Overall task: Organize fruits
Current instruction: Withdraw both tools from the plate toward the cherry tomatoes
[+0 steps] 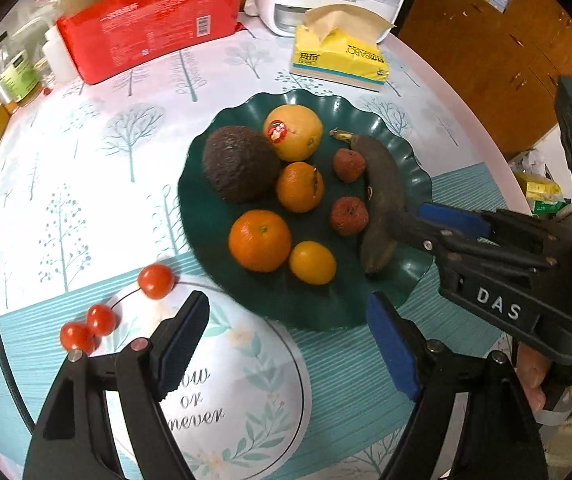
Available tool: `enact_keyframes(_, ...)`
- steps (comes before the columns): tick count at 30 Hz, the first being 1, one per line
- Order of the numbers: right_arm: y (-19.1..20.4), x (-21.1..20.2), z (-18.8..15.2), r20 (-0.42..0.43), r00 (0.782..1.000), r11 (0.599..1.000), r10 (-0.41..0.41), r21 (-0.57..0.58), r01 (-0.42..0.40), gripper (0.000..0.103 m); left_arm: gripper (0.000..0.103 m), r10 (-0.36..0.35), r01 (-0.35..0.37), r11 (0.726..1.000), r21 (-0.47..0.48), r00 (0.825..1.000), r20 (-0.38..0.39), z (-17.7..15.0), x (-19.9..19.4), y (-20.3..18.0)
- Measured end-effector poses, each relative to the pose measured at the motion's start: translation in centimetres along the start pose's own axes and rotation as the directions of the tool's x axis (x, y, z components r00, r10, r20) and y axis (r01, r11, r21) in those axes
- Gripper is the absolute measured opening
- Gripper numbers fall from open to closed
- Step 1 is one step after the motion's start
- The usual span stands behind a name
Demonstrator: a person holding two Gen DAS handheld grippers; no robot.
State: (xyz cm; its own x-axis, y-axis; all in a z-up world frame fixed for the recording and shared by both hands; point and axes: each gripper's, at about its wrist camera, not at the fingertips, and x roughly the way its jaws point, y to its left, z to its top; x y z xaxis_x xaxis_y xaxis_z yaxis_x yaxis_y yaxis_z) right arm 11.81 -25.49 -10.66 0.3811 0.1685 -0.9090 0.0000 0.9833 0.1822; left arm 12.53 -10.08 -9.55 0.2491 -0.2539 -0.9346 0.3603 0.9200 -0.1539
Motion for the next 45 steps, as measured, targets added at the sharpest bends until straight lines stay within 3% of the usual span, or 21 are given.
enact_keyframes(9,0.9,-2.3,-2.6,-0.005,0.999,0.998,0.049,0.026,-0.049,0.035,0.080,-0.008,0.009,0.999,-0.040,0.999,0.035,-2.1,-2.8,0.5)
enact_keyframes(19,4.0,-5.4,-5.0,-0.009,0.997,0.996,0.081,-0.033,-0.081,0.035,0.081,0.004,0.004,0.996,-0.093,0.996,0.084,-5.8,-6.9,1.1)
enact_keyframes(28,6.7,-6.7,-6.4,-0.023,0.992,0.988,0.126,-0.085,-0.127,0.035,0.081,0.086,-0.061,0.984,-0.167,0.986,0.142,-9.1,-11.3,3.2)
enact_keyframes(35,9.7,-7.7,-6.1,-0.006,0.986,0.977,0.167,-0.135,-0.166,0.035,0.081,0.169,-0.122,0.969,-0.215,0.962,0.216,-10.3,-15.8,6.4)
enact_keyframes(40,12.8,-8.2,-5.0,0.015,0.984,0.971,0.178,-0.166,-0.173,0.035,0.087,0.207,-0.153,0.965,-0.212,0.942,0.263,-10.2,-17.8,8.9)
enact_keyframes(45,15.5,-8.2,-3.8,0.031,0.981,0.969,0.192,-0.166,-0.184,0.035,0.088,0.198,-0.154,0.971,-0.181,0.946,0.257,-9.3,-17.5,11.6)
